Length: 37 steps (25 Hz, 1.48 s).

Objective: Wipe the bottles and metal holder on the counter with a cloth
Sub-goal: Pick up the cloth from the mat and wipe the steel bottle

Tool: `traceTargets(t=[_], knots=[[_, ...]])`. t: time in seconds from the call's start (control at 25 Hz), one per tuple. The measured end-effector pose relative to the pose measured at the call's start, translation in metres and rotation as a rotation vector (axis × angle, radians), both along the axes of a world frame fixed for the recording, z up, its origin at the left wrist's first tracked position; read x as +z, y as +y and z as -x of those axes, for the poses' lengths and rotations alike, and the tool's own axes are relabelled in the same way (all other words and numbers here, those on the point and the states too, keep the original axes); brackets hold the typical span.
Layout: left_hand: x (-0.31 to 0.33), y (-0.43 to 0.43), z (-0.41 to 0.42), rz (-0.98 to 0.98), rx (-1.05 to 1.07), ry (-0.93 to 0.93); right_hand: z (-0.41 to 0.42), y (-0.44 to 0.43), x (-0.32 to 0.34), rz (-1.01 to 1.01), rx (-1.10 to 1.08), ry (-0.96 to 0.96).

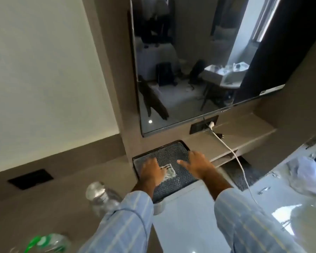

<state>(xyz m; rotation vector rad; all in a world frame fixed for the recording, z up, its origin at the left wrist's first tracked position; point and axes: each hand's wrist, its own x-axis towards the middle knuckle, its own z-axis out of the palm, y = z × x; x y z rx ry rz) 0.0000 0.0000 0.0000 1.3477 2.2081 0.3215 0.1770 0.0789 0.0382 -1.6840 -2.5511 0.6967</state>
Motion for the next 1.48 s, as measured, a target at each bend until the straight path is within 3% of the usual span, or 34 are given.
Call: traceTargets(t=[0.12, 0.28, 0.52, 0.64, 0.72, 0.84, 0.92, 1.24, 1.4, 1.48], knots=[[-0.058, 0.028, 0.01, 0.161, 0.063, 0.041, 0.015, 0.027, -0.076, 0.18, -0.079, 0.062], [-0.115, 0.05, 0.029, 0.223, 0.219, -0.09, 0.037, 0.048, -0.15, 0.336, -0.234, 0.123], [-0.147, 0.068, 0.042, 0.242, 0.296, -0.053, 0.059, 0.058, -0.18, 0.394, -0.288, 0.171], [-0.143, 0.072, 0.046, 0.243, 0.423, -0.225, 0.061, 0.062, -0.18, 0.473, -0.403, 0.261], [-0.124, 0.069, 0.042, 0.157, 0.531, -0.395, 0.058, 0.06, -0.167, 0.574, -0.537, 0.38], [-0.08, 0.065, 0.026, 0.013, 0.632, -0.618, 0.049, 0.051, -0.127, 0.76, -0.8, 0.758], [-0.046, 0.055, 0.015, -0.069, 0.63, -0.718, 0.04, 0.04, -0.09, 0.847, -0.828, 0.961], [0.117, -0.02, -0.007, -0.456, 0.435, -0.895, 0.017, -0.047, 0.072, 0.752, -0.661, 1.342], [0.199, -0.069, 0.012, -0.594, 0.193, -0.809, 0.019, -0.089, 0.145, 0.82, -0.456, 1.422], [0.232, -0.094, 0.028, -0.702, 0.211, -0.867, 0.034, -0.11, 0.176, 0.792, -0.334, 1.408]])
